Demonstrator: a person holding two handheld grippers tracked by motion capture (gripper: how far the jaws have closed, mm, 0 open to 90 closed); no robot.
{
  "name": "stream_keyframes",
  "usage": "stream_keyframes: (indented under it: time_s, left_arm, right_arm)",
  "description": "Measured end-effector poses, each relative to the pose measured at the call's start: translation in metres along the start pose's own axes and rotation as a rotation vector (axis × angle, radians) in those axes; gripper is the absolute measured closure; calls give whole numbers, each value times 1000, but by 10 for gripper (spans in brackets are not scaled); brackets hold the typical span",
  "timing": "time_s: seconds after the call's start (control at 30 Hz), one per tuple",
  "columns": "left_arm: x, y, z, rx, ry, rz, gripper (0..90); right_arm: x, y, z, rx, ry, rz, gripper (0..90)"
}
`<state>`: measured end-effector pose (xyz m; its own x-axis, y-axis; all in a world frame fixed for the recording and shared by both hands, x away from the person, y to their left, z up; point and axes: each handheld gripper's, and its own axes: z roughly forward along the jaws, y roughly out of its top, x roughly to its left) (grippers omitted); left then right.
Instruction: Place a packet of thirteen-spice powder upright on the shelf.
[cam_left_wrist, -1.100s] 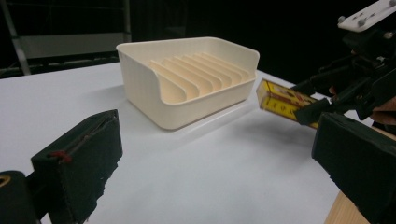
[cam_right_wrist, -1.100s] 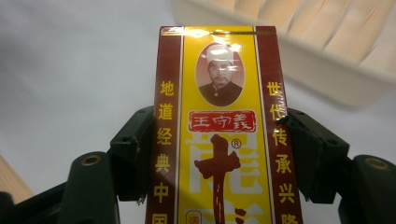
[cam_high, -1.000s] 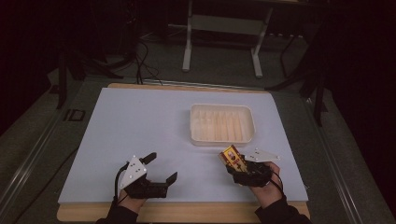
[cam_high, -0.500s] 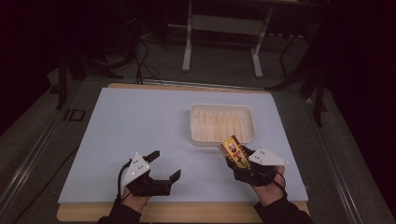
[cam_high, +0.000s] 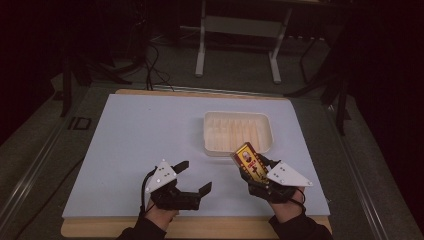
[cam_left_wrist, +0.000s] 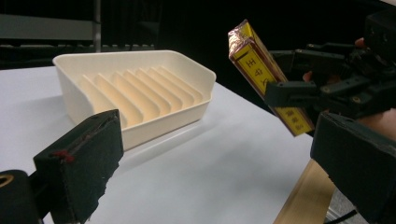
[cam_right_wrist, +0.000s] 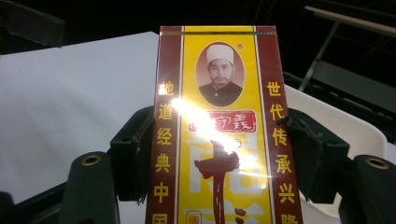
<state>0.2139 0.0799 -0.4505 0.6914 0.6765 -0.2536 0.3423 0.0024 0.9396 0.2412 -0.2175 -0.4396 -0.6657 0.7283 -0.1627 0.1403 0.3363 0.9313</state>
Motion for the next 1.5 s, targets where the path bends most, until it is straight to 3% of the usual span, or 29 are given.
stream_keyframes:
  time_s: [0.2,0.27,0.37,0.47,0.53,0.73,0.93,1.13,1.23,1.4,1.43,1.5]
  left_arm:
    - [-4,11,12,-16,-58,-89,34]
    - [-5,16,16,6,-112,-117,34]
    - [-10,21,20,20,-117,-99,37]
    - [-19,27,27,-4,-147,-63,37]
    - [-23,31,31,-12,-130,-51,37]
    - [-30,37,47,-35,-139,-86,64]
    - [-30,35,62,-23,-111,-121,210]
    - [-26,33,70,-24,-157,-193,363]
    - [-27,35,73,-25,-166,-199,436]
    - [-27,38,72,-32,-139,-204,531]
    - [-27,38,72,-30,-130,-201,589]
    - [-26,38,73,-21,-128,-212,599]
  right_arm:
    - [2,5,-4,-58,-3,-10,321]
    - [4,6,-5,-72,-2,-18,321]
    - [6,7,-5,-75,-6,-24,321]
    - [8,6,-7,-100,-16,-23,321]
    - [10,5,-8,-107,-19,-27,321]
    - [14,2,-7,-111,-17,-42,320]
    - [16,-1,-5,-105,-6,-40,321]
    - [17,-1,-5,-114,3,-46,320]
    - [19,-1,-5,-116,9,-48,320]
    - [18,-1,-7,-128,14,-36,320]
    - [17,-1,-7,-131,21,-30,320]
    - [17,-1,-6,-123,24,-21,320]
